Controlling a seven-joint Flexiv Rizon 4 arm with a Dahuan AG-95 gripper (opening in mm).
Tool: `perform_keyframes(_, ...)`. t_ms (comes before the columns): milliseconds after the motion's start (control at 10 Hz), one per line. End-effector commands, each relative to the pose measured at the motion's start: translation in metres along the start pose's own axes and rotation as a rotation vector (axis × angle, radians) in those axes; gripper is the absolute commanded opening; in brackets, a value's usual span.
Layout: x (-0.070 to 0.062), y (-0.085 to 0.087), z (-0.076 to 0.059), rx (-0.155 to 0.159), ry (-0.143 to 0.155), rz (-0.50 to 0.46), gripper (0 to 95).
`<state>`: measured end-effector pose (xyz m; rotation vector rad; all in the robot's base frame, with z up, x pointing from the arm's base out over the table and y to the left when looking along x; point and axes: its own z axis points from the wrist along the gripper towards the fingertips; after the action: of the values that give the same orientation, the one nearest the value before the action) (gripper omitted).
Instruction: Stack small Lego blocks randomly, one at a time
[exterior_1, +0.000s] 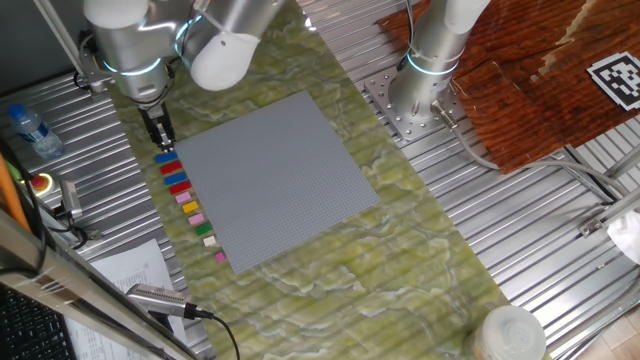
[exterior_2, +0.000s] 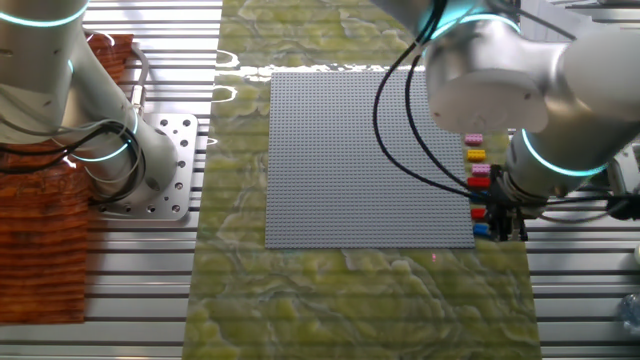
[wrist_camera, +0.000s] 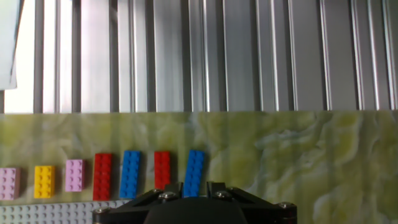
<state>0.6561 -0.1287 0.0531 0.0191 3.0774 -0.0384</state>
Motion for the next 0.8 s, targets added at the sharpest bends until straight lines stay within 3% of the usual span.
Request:
perform_keyframes(100,0.0003,0.0014,0.0006,-0.008,0.004,0.000,19.0)
perform_keyframes(200,0.0003,0.0016,0.0007,-0.008,0.007,-0.004,19.0)
perform_keyframes(300,0.0004,0.0016,0.0008,-0.010,0.004,-0.010,38.0)
perform_keyframes(800,0.0010,0.0024,0.0015,-0.030,0.015,-0.046,38.0)
